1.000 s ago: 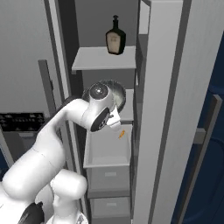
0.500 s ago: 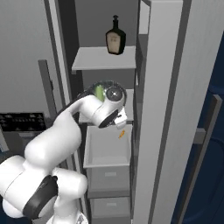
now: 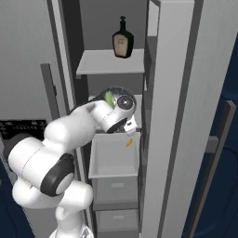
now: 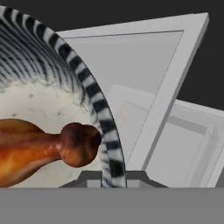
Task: Pick the chicken drumstick and corn from their plates and place them in the bowl. Then put the bowl in the fridge.
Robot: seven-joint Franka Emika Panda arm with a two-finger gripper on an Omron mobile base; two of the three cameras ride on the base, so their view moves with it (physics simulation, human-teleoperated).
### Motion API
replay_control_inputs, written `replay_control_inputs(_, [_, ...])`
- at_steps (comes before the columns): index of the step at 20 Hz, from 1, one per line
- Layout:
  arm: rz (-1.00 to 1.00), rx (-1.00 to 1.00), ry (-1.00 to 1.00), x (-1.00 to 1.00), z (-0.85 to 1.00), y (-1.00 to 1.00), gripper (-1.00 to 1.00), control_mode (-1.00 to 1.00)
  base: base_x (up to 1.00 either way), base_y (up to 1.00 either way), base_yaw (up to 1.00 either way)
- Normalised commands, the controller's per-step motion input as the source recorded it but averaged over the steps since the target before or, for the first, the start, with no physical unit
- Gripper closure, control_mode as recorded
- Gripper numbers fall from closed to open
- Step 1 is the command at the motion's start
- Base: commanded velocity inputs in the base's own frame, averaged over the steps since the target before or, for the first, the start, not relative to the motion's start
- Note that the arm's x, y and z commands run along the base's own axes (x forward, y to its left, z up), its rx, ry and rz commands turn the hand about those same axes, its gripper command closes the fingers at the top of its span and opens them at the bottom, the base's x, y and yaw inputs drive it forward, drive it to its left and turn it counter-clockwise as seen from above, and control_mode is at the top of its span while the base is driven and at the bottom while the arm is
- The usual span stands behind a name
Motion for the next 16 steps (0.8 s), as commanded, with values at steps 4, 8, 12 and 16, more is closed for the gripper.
replay_control_inputs(4, [0.00, 0.00, 0.00, 0.05, -0.20, 0.00, 1.00, -1.00, 0.00, 0.00, 0.00])
replay_control_inputs(8, [-0.04, 0.00, -0.05, 0.02, -0.03, 0.15, -1.00, -1.00, 0.00, 0.00, 0.00])
replay_control_inputs(12, [-0.09, 0.00, -0.06, 0.00, 0.03, 0.18, -1.00, -1.00, 0.00, 0.00, 0.00])
replay_control_inputs(16, [-0.09, 0.00, -0.17, -0.09, 0.14, 0.06, -1.00, -1.00, 0.00, 0.00, 0.00])
